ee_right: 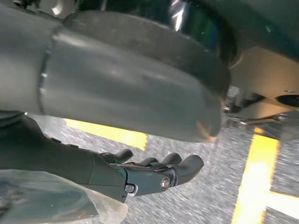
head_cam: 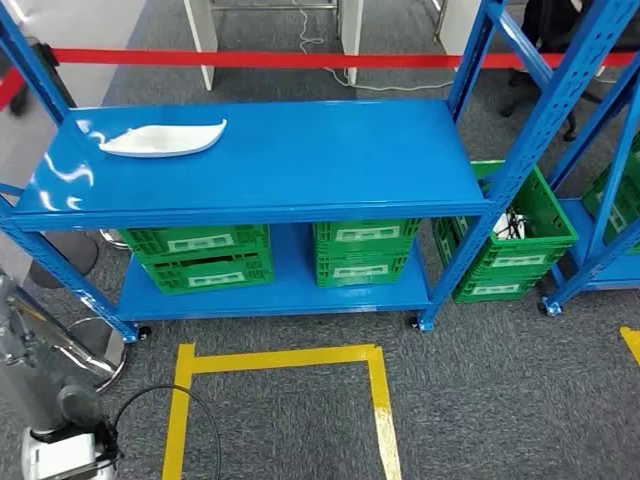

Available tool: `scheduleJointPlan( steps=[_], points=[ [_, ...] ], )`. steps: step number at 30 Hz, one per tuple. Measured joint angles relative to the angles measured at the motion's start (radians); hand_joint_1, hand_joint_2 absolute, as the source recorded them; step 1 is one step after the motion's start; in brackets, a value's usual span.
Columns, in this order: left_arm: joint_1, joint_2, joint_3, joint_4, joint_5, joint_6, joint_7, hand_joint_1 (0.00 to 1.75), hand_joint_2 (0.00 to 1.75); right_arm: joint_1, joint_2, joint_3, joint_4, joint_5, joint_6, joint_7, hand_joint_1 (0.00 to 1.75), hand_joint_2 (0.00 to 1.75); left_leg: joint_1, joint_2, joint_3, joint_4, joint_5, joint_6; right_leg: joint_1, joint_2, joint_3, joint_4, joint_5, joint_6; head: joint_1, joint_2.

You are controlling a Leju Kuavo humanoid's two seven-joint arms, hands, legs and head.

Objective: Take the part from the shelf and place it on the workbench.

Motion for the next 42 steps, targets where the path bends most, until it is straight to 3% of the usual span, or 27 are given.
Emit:
scheduleJointPlan(
  steps=[3, 5, 7, 8, 9, 10, 11, 12, 13, 14, 15, 17, 19, 21, 23, 24, 25, 27, 29, 32, 34, 37, 38, 39, 40, 41, 42],
  points=[
    [-0.004, 0.002, -0.002, 0.002, 0.000, 0.004, 0.008, 0.00, 0.00, 0.003, 0.003, -0.007, 0.000, 0.000, -0.002, 0.003, 0.00, 0.00, -0.002, 0.002, -0.028, 0.066, 0.027, -0.011, -0.011, 0.001, 0.039, -0.022, -0.007, -0.009, -0.002, 0.000],
    [-0.005, 0.006, -0.002, 0.004, 0.003, 0.007, 0.015, 0.00, 0.00, 0.003, 0.005, -0.010, 0.000, 0.002, -0.003, 0.002, 0.00, 0.00, 0.002, 0.003, -0.105, 0.189, 0.024, -0.023, -0.018, 0.002, 0.077, -0.041, -0.021, -0.013, -0.006, 0.000],
    [-0.001, 0.013, -0.001, 0.006, 0.005, 0.008, 0.016, 0.00, 0.00, 0.003, 0.006, -0.010, 0.000, 0.007, 0.000, 0.003, 0.00, 0.00, 0.010, 0.004, -0.191, 0.279, -0.041, -0.033, -0.024, 0.003, 0.111, -0.050, -0.044, -0.012, -0.008, 0.000],
    [0.002, 0.016, 0.001, 0.007, 0.006, 0.009, 0.016, 0.00, 0.00, 0.003, 0.007, -0.010, 0.000, 0.010, 0.002, 0.005, 0.00, 0.00, 0.014, 0.005, -0.220, 0.290, -0.075, -0.038, -0.027, 0.004, 0.130, -0.051, -0.058, -0.010, -0.008, 0.000],
    [0.006, 0.020, 0.003, 0.007, 0.009, 0.009, 0.017, 0.00, 0.00, 0.004, 0.008, -0.010, 0.000, 0.013, 0.004, 0.007, 0.00, 0.00, 0.017, 0.005, -0.236, 0.275, -0.088, -0.042, -0.031, 0.006, 0.151, -0.052, -0.073, -0.006, -0.008, 0.000],
    [0.010, 0.023, 0.006, 0.007, 0.011, 0.010, 0.017, 0.00, 0.00, 0.004, 0.009, -0.010, 0.000, 0.015, 0.006, 0.010, 0.00, 0.00, 0.021, 0.006, -0.243, 0.238, -0.069, -0.046, -0.035, 0.008, 0.172, -0.052, -0.089, 0.000, -0.008, 0.000],
    [0.013, 0.027, 0.008, 0.007, 0.013, 0.010, 0.017, 0.00, 0.00, 0.005, 0.010, -0.010, 0.000, 0.017, 0.007, 0.011, 0.00, 0.00, 0.024, 0.009, -0.244, 0.186, -0.016, -0.050, -0.039, 0.008, 0.190, -0.053, -0.105, 0.006, -0.009, 0.000],
    [0.017, 0.030, 0.011, 0.008, 0.015, 0.011, 0.017, 0.00, 0.00, 0.005, 0.010, -0.010, 0.001, 0.019, 0.008, 0.012, 0.00, 0.00, 0.027, 0.014, -0.249, 0.127, 0.057, -0.053, -0.040, 0.009, 0.210, -0.050, -0.123, 0.012, -0.012, 0.000],
    [0.021, 0.032, 0.013, 0.009, 0.017, 0.011, 0.017, 0.00, 0.00, 0.004, 0.011, -0.010, 0.002, 0.021, 0.009, 0.013, 0.00, 0.00, 0.029, 0.020, -0.251, 0.085, 0.119, -0.051, -0.040, 0.009, 0.223, -0.051, -0.140, 0.020, -0.014, 0.000],
    [0.024, 0.033, 0.016, 0.010, 0.021, 0.012, 0.017, 0.00, 0.00, 0.002, 0.011, -0.010, 0.003, 0.026, 0.010, 0.016, 0.00, 0.00, 0.029, 0.024, -0.254, 0.060, 0.160, -0.046, -0.039, 0.009, 0.233, -0.056, -0.154, 0.028, -0.015, 0.000],
    [0.028, 0.033, 0.020, 0.010, 0.029, 0.012, 0.016, 0.00, 0.00, 0.000, 0.011, -0.010, 0.004, 0.032, 0.011, 0.021, 0.00, 0.00, 0.028, 0.025, -0.255, 0.048, 0.172, -0.037, -0.038, 0.009, 0.248, -0.057, -0.159, 0.037, -0.014, 0.000],
    [0.034, 0.033, 0.030, 0.010, 0.055, 0.011, 0.011, 0.00, 0.00, -0.004, 0.012, -0.009, 0.003, 0.037, 0.011, 0.032, 0.00, 0.00, 0.027, 0.018, -0.230, 0.044, 0.161, -0.016, -0.039, 0.006, 0.265, -0.051, -0.152, 0.054, -0.009, 0.000],
    [0.039, 0.032, 0.035, 0.010, 0.076, 0.007, 0.001, 0.00, 0.00, -0.009, 0.012, -0.009, 0.003, 0.031, 0.012, 0.038, 0.00, 0.00, 0.027, 0.013, -0.198, 0.037, 0.151, 0.001, -0.041, 0.004, 0.235, 0.030, -0.150, 0.061, -0.007, 0.000],
    [0.041, 0.030, 0.037, 0.010, 0.082, 0.005, -0.006, 0.00, 0.00, -0.015, 0.012, -0.010, 0.002, 0.026, 0.018, 0.040, 0.00, 0.00, 0.024, 0.012, -0.175, 0.036, 0.132, 0.012, -0.038, 0.003, 0.147, 0.160, -0.198, 0.059, -0.002, 0.000],
    [0.040, 0.029, 0.037, 0.012, 0.081, 0.003, -0.008, 0.00, 0.00, -0.018, 0.012, -0.010, 0.002, 0.028, 0.024, 0.041, 0.00, 0.00, 0.018, 0.010, -0.156, 0.036, 0.112, 0.018, -0.032, 0.003, 0.062, 0.238, -0.253, 0.054, 0.002, 0.000],
    [0.039, 0.029, 0.037, 0.014, 0.079, 0.002, -0.009, 0.00, 0.00, -0.017, 0.012, -0.010, 0.002, 0.030, 0.026, 0.041, 0.00, 0.00, 0.015, 0.009, -0.144, 0.036, 0.103, 0.019, -0.028, 0.003, 0.038, 0.234, -0.253, 0.050, 0.003, 0.000],
    [0.037, 0.028, 0.037, 0.015, 0.077, -0.001, -0.008, 0.00, 0.00, -0.016, 0.012, -0.010, 0.002, 0.032, 0.027, 0.041, 0.00, 0.00, 0.013, 0.007, -0.131, 0.036, 0.094, 0.020, -0.024, 0.003, 0.030, 0.200, -0.227, 0.044, 0.003, 0.000],
    [0.033, 0.028, 0.036, 0.017, 0.070, -0.017, 0.002, 0.00, 0.00, -0.014, 0.011, -0.010, 0.003, 0.034, 0.027, 0.042, 0.00, 0.00, 0.009, 0.006, -0.108, 0.035, 0.077, 0.018, -0.015, 0.004, 0.043, 0.088, -0.121, 0.025, 0.002, 0.000],
    [0.031, 0.031, 0.028, 0.020, 0.054, -0.057, 0.025, 0.00, 0.00, -0.014, 0.009, -0.010, 0.003, 0.030, 0.027, 0.043, 0.00, 0.00, 0.008, 0.004, -0.095, 0.034, 0.063, 0.009, -0.005, 0.004, 0.052, 0.019, -0.071, 0.009, 0.000, 0.000],
    [0.029, 0.038, 0.005, 0.029, 0.016, -0.112, 0.050, 0.00, 0.00, -0.015, 0.008, -0.010, 0.002, 0.026, 0.030, 0.050, 0.00, 0.00, 0.007, 0.001, -0.084, 0.049, 0.061, -0.009, -0.005, 0.006, 0.064, -0.002, -0.053, -0.011, -0.002, 0.000],
    [0.014, 0.049, -0.015, 0.039, -0.016, -0.147, 0.056, 0.00, 0.00, -0.017, 0.007, -0.010, 0.002, 0.032, 0.036, 0.057, 0.00, 0.00, 0.007, 0.003, -0.089, 0.081, 0.040, -0.018, -0.010, 0.005, 0.086, -0.012, -0.041, -0.020, -0.006, 0.000],
    [-0.013, 0.066, -0.045, 0.060, -0.043, -0.180, 0.065, 0.00, 0.00, -0.022, 0.007, -0.010, 0.001, 0.038, 0.045, 0.065, 0.00, 0.00, 0.013, 0.006, -0.163, 0.221, -0.051, -0.034, -0.012, 0.005, 0.099, -0.016, -0.047, -0.026, -0.013, 0.000],
    [-0.019, 0.070, -0.052, 0.067, -0.048, -0.185, 0.067, 0.00, 0.00, -0.023, 0.007, -0.010, 0.001, 0.040, 0.047, 0.065, 0.00, 0.00, 0.014, 0.007, -0.192, 0.266, -0.067, -0.037, -0.012, 0.006, 0.100, -0.015, -0.050, -0.026, -0.012, 0.000],
    [-0.027, 0.073, -0.059, 0.074, -0.055, -0.191, 0.069, 0.00, 0.00, -0.022, 0.007, -0.010, 0.001, 0.042, 0.051, 0.065, 0.00, 0.00, 0.015, 0.007, -0.211, 0.282, -0.061, -0.039, -0.012, 0.007, 0.104, -0.015, -0.054, -0.026, -0.012, 0.000],
    [-0.044, 0.076, -0.069, 0.084, -0.068, -0.199, 0.074, 0.00, 0.00, -0.021, 0.007, -0.010, 0.001, 0.046, 0.058, 0.065, 0.00, 0.00, 0.015, 0.007, -0.214, 0.263, -0.030, -0.039, -0.012, 0.007, 0.109, -0.015, -0.059, -0.024, -0.012, 0.000],
    [-0.069, 0.080, -0.082, 0.098, -0.086, -0.207, 0.082, 0.00, 0.00, -0.021, 0.007, -0.009, 0.001, 0.052, 0.067, 0.065, 0.00, 0.00, 0.015, 0.007, -0.204, 0.210, 0.020, -0.037, -0.012, 0.007, 0.117, -0.015, -0.064, -0.022, -0.012, 0.000],
    [-0.104, 0.082, -0.097, 0.115, -0.108, -0.217, 0.098, 0.00, 0.44, -0.021, 0.007, -0.008, 0.001, 0.060, 0.076, 0.067, 0.00, 0.00, 0.014, 0.006, -0.188, 0.150, 0.068, -0.034, -0.012, 0.006, 0.121, -0.016, -0.070, -0.020, -0.012, 0.000]
  ],
)
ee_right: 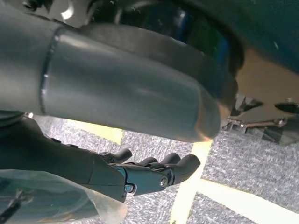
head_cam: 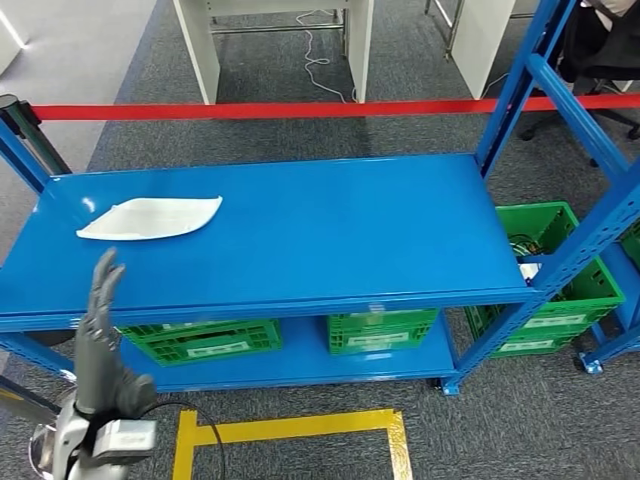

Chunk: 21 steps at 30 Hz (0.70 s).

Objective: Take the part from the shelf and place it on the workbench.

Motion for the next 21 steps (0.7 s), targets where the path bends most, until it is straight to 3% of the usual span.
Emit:
scheduleJointPlan(
  steps=[2, 3, 6, 8, 10, 11, 12, 13, 14, 16, 17, 21],
  points=[
    [-0.090, 0.001, -0.040, 0.052, -0.033, -0.065, 0.077, 0.00, 1.31, -0.008, 0.000, 0.007, 0.000, 0.024, 0.003, 0.022, 0.00, 0.00, -0.006, -0.001, 0.017, -0.085, 0.044, 0.011, 0.000, -0.004, 0.005, 0.000, -0.006, 0.008, -0.001, 0.000],
    [-0.143, -0.002, -0.064, 0.085, -0.028, -0.135, 0.141, 0.00, 1.75, -0.013, 0.000, 0.012, -0.001, 0.038, -0.005, 0.048, 0.00, 0.00, -0.010, -0.001, 0.016, -0.097, 0.045, 0.018, 0.000, -0.006, 0.000, -0.001, -0.007, 0.013, -0.002, 0.000],
    [-0.315, -0.041, -0.146, 0.210, 0.042, -0.368, 0.318, 0.00, 1.75, -0.026, -0.002, 0.034, -0.001, 0.079, -0.027, 0.158, 0.00, 0.00, -0.010, -0.002, 0.013, -0.113, 0.057, 0.040, 0.000, -0.009, -0.008, 0.001, -0.016, 0.032, -0.004, 0.000],
    [-0.442, -0.090, -0.214, 0.304, 0.050, -0.429, 0.359, 0.00, 1.75, -0.032, -0.007, 0.048, -0.002, 0.097, -0.022, 0.201, 0.00, 0.00, -0.005, -0.002, 0.015, -0.120, 0.060, 0.050, 0.000, -0.007, -0.038, 0.056, -0.046, 0.044, 0.001, 0.000],
    [-0.546, -0.130, -0.279, 0.380, 0.033, -0.448, 0.373, 0.00, 1.75, -0.035, -0.010, 0.056, -0.002, 0.101, -0.012, 0.223, 0.00, 0.00, -0.004, 0.001, 0.018, -0.120, 0.057, 0.057, -0.002, -0.005, -0.119, 0.184, -0.096, 0.051, 0.006, 0.000],
    [-0.586, -0.146, -0.306, 0.415, 0.022, -0.457, 0.380, 0.00, 1.75, -0.036, -0.012, 0.058, -0.002, 0.099, -0.008, 0.238, 0.00, 0.00, -0.004, 0.003, 0.020, -0.120, 0.054, 0.058, -0.003, -0.005, -0.162, 0.246, -0.109, 0.054, 0.008, 0.000],
    [-0.621, -0.161, -0.329, 0.449, 0.010, -0.463, 0.389, 0.00, 1.75, -0.037, -0.012, 0.059, -0.002, 0.097, -0.006, 0.254, 0.00, 0.00, -0.005, 0.005, 0.023, -0.120, 0.050, 0.059, -0.003, -0.005, -0.193, 0.280, -0.104, 0.056, 0.007, 0.000],
    [-0.654, -0.178, -0.351, 0.485, -0.007, -0.462, 0.400, 0.00, 1.75, -0.038, -0.014, 0.059, -0.002, 0.093, -0.006, 0.270, 0.00, 0.00, -0.005, 0.006, 0.028, -0.120, 0.045, 0.060, -0.004, -0.005, -0.205, 0.273, -0.075, 0.057, 0.008, 0.000],
    [-0.688, -0.195, -0.369, 0.519, -0.029, -0.451, 0.412, 0.00, 1.75, -0.038, -0.015, 0.059, -0.002, 0.089, -0.006, 0.280, 0.00, 0.00, -0.004, 0.005, 0.034, -0.120, 0.040, 0.059, -0.005, -0.006, -0.196, 0.227, -0.028, 0.057, 0.008, 0.000],
    [-0.757, -0.228, -0.402, 0.590, -0.083, -0.405, 0.430, 0.00, 1.75, -0.039, -0.017, 0.059, -0.002, 0.081, -0.006, 0.288, 0.00, 0.00, -0.006, 0.002, 0.047, -0.118, 0.027, 0.053, -0.007, -0.008, -0.147, 0.093, 0.059, 0.057, 0.008, 0.000],
    [-0.787, -0.242, -0.415, 0.621, -0.103, -0.385, 0.436, 0.00, 1.75, -0.041, -0.017, 0.058, -0.002, 0.077, -0.006, 0.288, 0.00, 0.00, -0.008, 0.001, 0.050, -0.117, 0.023, 0.048, -0.007, -0.008, -0.126, 0.047, 0.079, 0.053, 0.009, 0.000],
    [-0.854, -0.274, -0.448, 0.708, -0.127, -0.359, 0.441, 0.00, 1.75, -0.050, -0.016, 0.058, -0.003, 0.073, -0.005, 0.288, 0.00, 0.00, -0.013, 0.004, 0.053, -0.113, 0.013, 0.035, -0.008, -0.001, -0.107, 0.019, 0.073, 0.034, 0.006, 0.000]
  ],
)
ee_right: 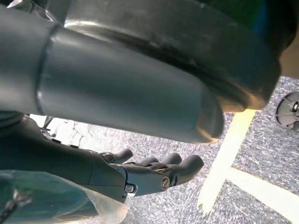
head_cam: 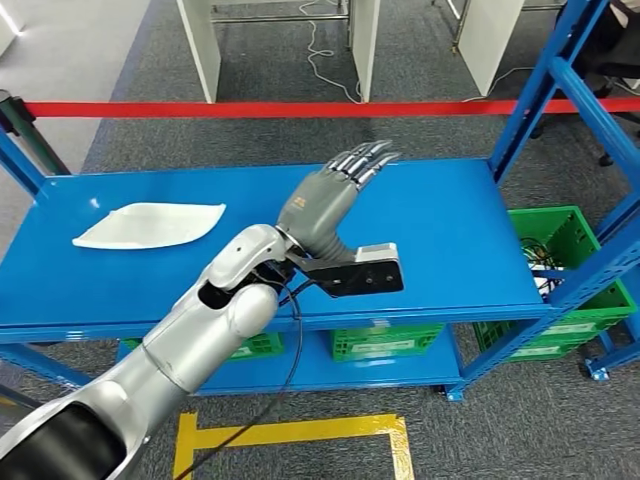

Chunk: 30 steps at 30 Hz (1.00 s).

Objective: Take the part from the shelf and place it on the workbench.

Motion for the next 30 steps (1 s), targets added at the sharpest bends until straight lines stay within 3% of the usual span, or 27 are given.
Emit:
scheduleJointPlan(
  steps=[2, 5, 6, 7, 8, 9, 11, 13, 15, 17, 20, 21, 22, 23, 25, 26, 28, 30],
  points=[
    [-0.018, -0.009, -0.008, 0.026, -0.001, 0.004, 0.000, 0.00, 1.75, 0.000, 0.000, 0.000, -0.001, -0.001, 0.000, 0.001, 0.00, 0.00, 0.001, 0.001, -0.020, 0.050, -0.031, -0.010, -0.004, -0.001, 0.008, -0.003, -0.005, -0.011, -0.002, 0.000],
    [-0.030, -0.013, -0.017, 0.057, -0.001, 0.007, -0.001, 0.00, 1.75, 0.000, 0.000, -0.001, -0.001, -0.001, 0.000, 0.001, 0.00, 0.00, 0.003, 0.001, -0.119, 0.240, -0.104, -0.018, -0.002, -0.001, 0.016, -0.003, -0.012, -0.022, -0.004, 0.000],
    [-0.031, -0.013, -0.020, 0.065, -0.001, 0.007, -0.001, 0.00, 1.75, 0.000, 0.000, -0.002, -0.001, -0.001, 0.000, 0.001, 0.00, 0.00, 0.002, 0.001, -0.145, 0.279, -0.106, -0.017, -0.001, 0.000, 0.018, -0.003, -0.013, -0.024, -0.004, 0.000],
    [-0.031, -0.014, -0.023, 0.072, -0.001, 0.007, -0.001, 0.00, 1.75, 0.000, 0.000, -0.002, -0.001, -0.001, 0.000, 0.001, 0.00, 0.00, 0.002, 0.001, -0.156, 0.283, -0.089, -0.013, 0.001, 0.001, 0.021, -0.003, -0.015, -0.025, -0.005, 0.000],
    [-0.033, -0.015, -0.025, 0.077, -0.001, 0.008, -0.001, 0.00, 1.75, 0.000, 0.000, -0.002, -0.001, -0.001, 0.000, 0.001, 0.00, 0.00, 0.000, 0.001, -0.148, 0.248, -0.053, -0.007, 0.004, 0.003, 0.025, -0.003, -0.017, -0.026, -0.004, 0.000],
    [-0.035, -0.016, -0.027, 0.080, -0.001, 0.008, -0.001, 0.00, 1.75, 0.000, 0.000, -0.002, -0.001, -0.001, 0.000, 0.001, 0.00, 0.00, -0.003, 0.001, -0.127, 0.185, -0.007, 0.003, 0.007, 0.004, 0.029, -0.003, -0.019, -0.026, -0.005, 0.000],
    [-0.042, -0.019, -0.030, 0.085, -0.001, 0.009, -0.001, 0.00, 1.75, -0.001, 0.003, -0.002, -0.002, -0.001, 0.000, 0.001, 0.00, 0.00, -0.012, 0.001, -0.081, 0.067, 0.056, 0.027, 0.011, 0.005, 0.033, -0.004, -0.022, -0.025, -0.001, 0.000],
    [-0.047, -0.021, -0.032, 0.090, -0.001, 0.010, -0.001, 0.00, 1.75, -0.001, 0.006, -0.002, -0.002, -0.001, 0.000, 0.001, 0.00, 0.00, -0.019, 0.001, -0.062, 0.016, 0.062, 0.039, 0.009, 0.004, 0.030, -0.006, -0.021, -0.018, 0.001, 0.000],
    [-0.049, -0.025, -0.032, 0.094, -0.001, 0.010, -0.001, 0.00, 1.75, -0.001, 0.007, -0.003, -0.002, -0.001, 0.000, 0.001, 0.00, 0.00, -0.016, 0.001, -0.055, -0.009, 0.063, 0.038, 0.009, 0.001, 0.025, -0.010, -0.021, -0.008, -0.002, 0.000],
    [-0.052, -0.030, -0.032, 0.097, -0.001, 0.011, -0.001, 0.00, 1.75, -0.002, 0.006, -0.003, -0.002, -0.001, 0.000, 0.001, 0.00, 0.00, -0.007, 0.002, -0.043, -0.030, 0.071, 0.036, 0.010, 0.001, 0.009, 0.021, -0.043, 0.002, 0.000, 0.000],
    [-0.055, -0.035, -0.034, 0.103, -0.001, 0.011, -0.001, 0.00, 1.75, -0.001, 0.006, -0.003, -0.002, -0.001, 0.000, 0.001, 0.00, 0.00, -0.001, 0.003, -0.037, -0.038, 0.074, 0.036, 0.002, 0.000, -0.080, 0.198, -0.120, 0.020, 0.003, 0.000],
    [-0.054, -0.036, -0.035, 0.106, -0.001, 0.011, -0.001, 0.00, 1.75, -0.001, 0.005, -0.003, -0.002, -0.001, 0.000, 0.001, 0.00, 0.00, 0.000, 0.003, -0.037, -0.038, 0.074, 0.035, -0.002, 0.000, -0.108, 0.249, -0.131, 0.026, 0.003, 0.000],
    [-0.053, -0.036, -0.035, 0.109, -0.001, 0.011, -0.001, 0.00, 1.75, 0.000, 0.004, -0.003, -0.002, -0.001, 0.000, 0.001, 0.00, 0.00, 0.001, 0.003, -0.036, -0.037, 0.073, 0.034, -0.006, -0.001, -0.121, 0.267, -0.125, 0.032, 0.003, 0.000],
    [-0.052, -0.036, -0.036, 0.111, -0.004, 0.013, -0.001, 0.00, 1.75, -0.001, 0.003, -0.003, -0.002, -0.001, 0.000, 0.000, 0.00, 0.00, 0.003, 0.002, -0.035, -0.036, 0.071, 0.031, -0.009, -0.002, -0.113, 0.242, -0.099, 0.037, 0.003, 0.000],
    [-0.055, -0.037, -0.037, 0.118, -0.024, 0.039, 0.005, 0.00, 1.75, -0.001, 0.001, -0.003, -0.002, -0.002, 0.003, -0.006, 0.00, 0.00, 0.007, 0.000, -0.035, -0.028, 0.063, 0.019, -0.016, -0.005, -0.052, 0.111, -0.030, 0.048, 0.004, 0.000],
    [-0.058, -0.038, -0.037, 0.124, -0.040, 0.065, 0.010, 0.00, 1.75, -0.002, 0.001, -0.004, -0.002, -0.003, 0.007, -0.013, 0.00, 0.00, 0.007, -0.001, -0.038, -0.019, 0.058, 0.012, -0.019, -0.005, -0.021, 0.049, -0.010, 0.049, 0.006, 0.000],
    [-0.067, -0.040, -0.031, 0.147, -0.072, 0.130, 0.023, 0.00, 0.87, -0.003, 0.002, -0.005, -0.002, -0.006, 0.018, -0.024, 0.00, 0.00, 0.003, -0.002, -0.045, -0.009, 0.053, 0.000, -0.019, -0.003, 0.007, -0.002, -0.007, 0.037, 0.009, 0.000],
    [-0.076, -0.042, -0.023, 0.179, -0.091, 0.179, 0.031, 0.00, 0.00, -0.002, 0.003, -0.007, -0.002, -0.007, 0.027, -0.029, 0.00, 0.00, 0.003, 0.000, -0.046, -0.007, 0.052, -0.006, -0.018, 0.000, 0.005, -0.001, -0.008, 0.017, 0.007, 0.000]
  ],
)
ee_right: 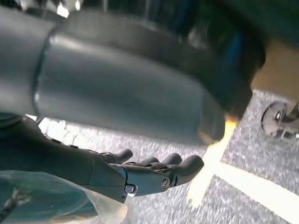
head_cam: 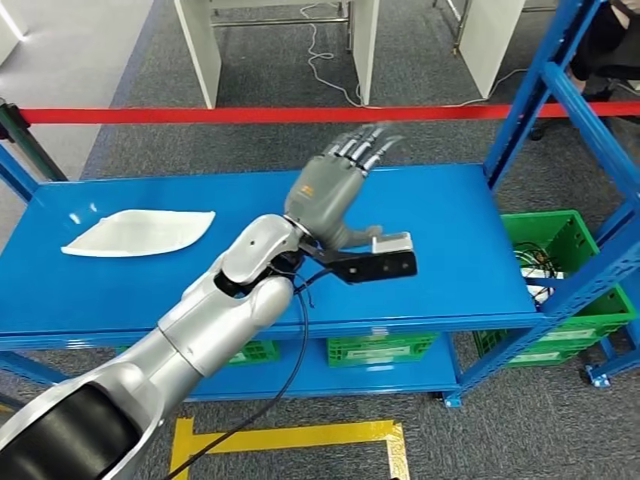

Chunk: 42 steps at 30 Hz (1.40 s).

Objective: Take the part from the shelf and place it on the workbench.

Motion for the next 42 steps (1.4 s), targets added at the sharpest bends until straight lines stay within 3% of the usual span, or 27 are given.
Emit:
scheduleJointPlan(
  steps=[2, 5, 6, 7, 8, 11, 13, 15, 17, 18, 20, 22, 23, 24, 25, 27, 28, 32, 34, 36, 37, 38, 39, 41, 42],
  points=[
    [-0.009, 0.000, 0.009, 0.030, -0.016, 0.031, 0.010, 0.00, 0.00, 0.002, 0.000, -0.001, 0.000, 0.001, 0.003, 0.000, 0.00, 0.00, 0.002, 0.001, -0.008, 0.025, -0.019, -0.008, -0.001, 0.000, 0.003, -0.001, 0.000, -0.013, -0.002, 0.000],
    [-0.037, 0.013, 0.034, 0.105, -0.045, 0.060, 0.052, 0.00, 0.00, 0.009, 0.000, -0.001, 0.000, 0.007, 0.002, 0.019, 0.00, 0.00, 0.004, 0.002, -0.084, 0.197, -0.101, -0.017, 0.002, -0.001, 0.007, -0.002, -0.002, -0.025, -0.004, 0.000],
    [-0.044, 0.022, 0.047, 0.141, -0.052, 0.060, 0.068, 0.00, 0.00, 0.012, -0.001, -0.001, 0.000, 0.009, 0.003, 0.029, 0.00, 0.00, 0.004, 0.002, -0.112, 0.255, -0.119, -0.017, 0.004, 0.001, 0.008, -0.002, -0.003, -0.028, -0.004, 0.000],
    [-0.048, 0.030, 0.060, 0.174, -0.056, 0.055, 0.081, 0.00, 0.00, 0.015, -0.001, -0.001, 0.000, 0.011, 0.003, 0.040, 0.00, 0.00, 0.004, 0.001, -0.127, 0.284, -0.120, -0.015, 0.006, 0.003, 0.010, -0.002, -0.003, -0.029, -0.004, 0.000],
    [-0.049, 0.044, 0.074, 0.203, -0.056, 0.053, 0.092, 0.00, 0.00, 0.018, -0.001, -0.001, 0.000, 0.015, 0.004, 0.045, 0.00, 0.00, 0.003, 0.001, -0.126, 0.275, -0.101, -0.010, 0.009, 0.006, 0.012, -0.002, -0.004, -0.031, -0.005, 0.000],
    [-0.050, 0.110, 0.126, 0.274, -0.037, 0.086, 0.097, 0.00, 0.00, 0.026, -0.006, 0.003, 0.000, 0.049, 0.009, 0.023, 0.00, 0.00, -0.009, 0.002, -0.054, 0.097, 0.001, 0.022, 0.017, 0.013, 0.016, -0.002, -0.005, -0.032, -0.006, 0.000],
    [-0.048, 0.153, 0.173, 0.320, -0.033, 0.139, 0.080, 0.00, 0.87, 0.027, -0.010, 0.008, 0.000, 0.071, 0.019, 0.003, 0.00, 0.00, -0.016, 0.003, -0.022, 0.019, 0.021, 0.034, 0.018, 0.015, 0.012, -0.002, -0.004, -0.028, -0.006, 0.000],
    [-0.042, 0.184, 0.218, 0.357, -0.044, 0.190, 0.079, 0.00, 1.75, 0.027, -0.013, 0.014, 0.000, 0.083, 0.027, -0.002, 0.00, 0.00, -0.016, 0.002, -0.018, 0.001, 0.019, 0.032, 0.019, 0.013, 0.010, -0.005, -0.002, -0.020, -0.008, 0.000],
    [-0.037, 0.203, 0.253, 0.381, -0.058, 0.228, 0.092, 0.00, 1.75, 0.028, -0.017, 0.019, 0.000, 0.090, 0.028, -0.002, 0.00, 0.00, -0.008, 0.000, -0.011, -0.014, 0.027, 0.028, 0.021, 0.008, 0.001, 0.008, -0.017, -0.011, -0.007, 0.000],
    [-0.035, 0.208, 0.264, 0.391, -0.064, 0.240, 0.098, 0.00, 1.75, 0.027, -0.019, 0.021, 0.000, 0.092, 0.029, -0.002, 0.00, 0.00, -0.003, -0.001, -0.008, -0.022, 0.030, 0.027, 0.022, 0.006, -0.015, 0.041, -0.038, -0.007, -0.005, 0.000],
    [-0.027, 0.218, 0.282, 0.408, -0.069, 0.251, 0.105, 0.00, 1.75, 0.024, -0.022, 0.023, 0.000, 0.093, 0.029, -0.002, 0.00, 0.00, -0.001, -0.001, -0.006, -0.024, 0.033, 0.029, 0.019, 0.004, -0.076, 0.166, -0.098, 0.000, -0.002, 0.000],
    [-0.015, 0.226, 0.294, 0.421, -0.070, 0.252, 0.108, 0.00, 1.75, 0.024, -0.023, 0.024, 0.000, 0.093, 0.029, -0.002, 0.00, 0.00, -0.002, 0.000, -0.006, -0.024, 0.032, 0.029, 0.018, 0.003, -0.129, 0.269, -0.125, 0.005, -0.002, 0.000],
    [-0.011, 0.228, 0.299, 0.426, -0.071, 0.252, 0.109, 0.00, 1.75, 0.025, -0.024, 0.024, 0.000, 0.093, 0.029, -0.002, 0.00, 0.00, -0.003, 0.000, -0.006, -0.023, 0.032, 0.029, 0.018, 0.003, -0.130, 0.266, -0.110, 0.006, -0.002, 0.000],
    [-0.008, 0.230, 0.302, 0.429, -0.071, 0.252, 0.109, 0.00, 1.75, 0.025, -0.025, 0.025, 0.000, 0.093, 0.029, -0.001, 0.00, 0.00, -0.003, -0.001, -0.005, -0.022, 0.031, 0.027, 0.018, 0.003, -0.111, 0.221, -0.078, 0.005, -0.002, 0.000],
    [-0.007, 0.231, 0.305, 0.431, -0.072, 0.252, 0.109, 0.00, 1.75, 0.026, -0.026, 0.025, 0.000, 0.093, 0.029, -0.001, 0.00, 0.00, -0.003, -0.002, -0.005, -0.021, 0.029, 0.025, 0.018, 0.002, -0.077, 0.149, -0.038, 0.003, -0.002, 0.000],
    [-0.008, 0.235, 0.312, 0.435, -0.072, 0.253, 0.109, 0.00, 1.75, 0.024, -0.028, 0.026, 0.000, 0.093, 0.029, -0.001, 0.00, 0.00, -0.006, -0.004, -0.007, -0.015, 0.025, 0.018, 0.019, 0.000, -0.011, 0.023, 0.005, -0.005, -0.002, 0.000],
    [-0.007, 0.237, 0.314, 0.437, -0.072, 0.253, 0.109, 0.00, 1.75, 0.023, -0.028, 0.026, 0.000, 0.093, 0.030, -0.002, 0.00, 0.00, -0.008, -0.004, -0.009, -0.013, 0.024, 0.013, 0.020, 0.001, 0.005, -0.006, 0.009, -0.010, -0.003, 0.000],
    [-0.008, 0.244, 0.320, 0.445, -0.073, 0.253, 0.110, 0.00, 1.75, 0.023, -0.028, 0.026, 0.000, 0.094, 0.031, -0.002, 0.00, 0.00, -0.007, -0.003, -0.017, 0.005, 0.010, -0.004, 0.017, 0.002, 0.012, -0.017, 0.008, -0.031, -0.004, 0.000],
    [-0.009, 0.248, 0.322, 0.448, -0.075, 0.254, 0.118, 0.00, 1.75, 0.023, -0.028, 0.026, 0.000, 0.095, 0.031, -0.001, 0.00, 0.00, -0.003, -0.002, -0.052, 0.090, -0.042, -0.016, 0.014, 0.000, 0.015, -0.020, 0.009, -0.040, -0.007, 0.000],
    [-0.007, 0.252, 0.324, 0.454, -0.087, 0.250, 0.139, 0.00, 1.75, 0.023, -0.028, 0.026, 0.000, 0.096, 0.031, 0.000, 0.00, 0.00, 0.002, -0.002, -0.111, 0.226, -0.102, -0.024, 0.014, -0.001, 0.015, -0.019, 0.008, -0.043, -0.009, 0.000],
    [-0.005, 0.255, 0.324, 0.458, -0.096, 0.247, 0.152, 0.00, 1.75, 0.023, -0.028, 0.026, 0.000, 0.096, 0.031, 0.000, 0.00, 0.00, 0.005, -0.002, -0.132, 0.272, -0.115, -0.027, 0.014, -0.001, 0.015, -0.019, 0.008, -0.044, -0.009, 0.000],
    [-0.003, 0.259, 0.324, 0.462, -0.105, 0.242, 0.166, 0.00, 1.75, 0.023, -0.028, 0.026, 0.000, 0.097, 0.031, 0.000, 0.00, 0.00, 0.007, -0.002, -0.136, 0.281, -0.107, -0.028, 0.014, 0.000, 0.015, -0.018, 0.008, -0.044, -0.009, 0.000],
    [-0.003, 0.265, 0.325, 0.466, -0.114, 0.237, 0.179, 0.00, 1.75, 0.023, -0.028, 0.026, 0.000, 0.097, 0.031, 0.000, 0.00, 0.00, 0.009, -0.001, -0.120, 0.247, -0.081, -0.028, 0.014, 0.001, 0.016, -0.017, 0.008, -0.043, -0.009, 0.000],
    [-0.003, 0.279, 0.331, 0.471, -0.125, 0.231, 0.195, 0.00, 1.75, 0.023, -0.028, 0.026, 0.000, 0.098, 0.031, -0.002, 0.00, 0.00, 0.010, 0.000, -0.054, 0.109, -0.012, -0.025, 0.014, 0.003, 0.019, -0.016, 0.006, -0.040, -0.009, 0.000],
    [-0.003, 0.285, 0.336, 0.473, -0.127, 0.228, 0.198, 0.00, 1.75, 0.023, -0.028, 0.026, 0.000, 0.099, 0.030, -0.003, 0.00, 0.00, 0.008, 0.000, -0.025, 0.046, 0.008, -0.022, 0.016, 0.004, 0.019, -0.015, 0.006, -0.036, -0.009, 0.000]
  ],
)
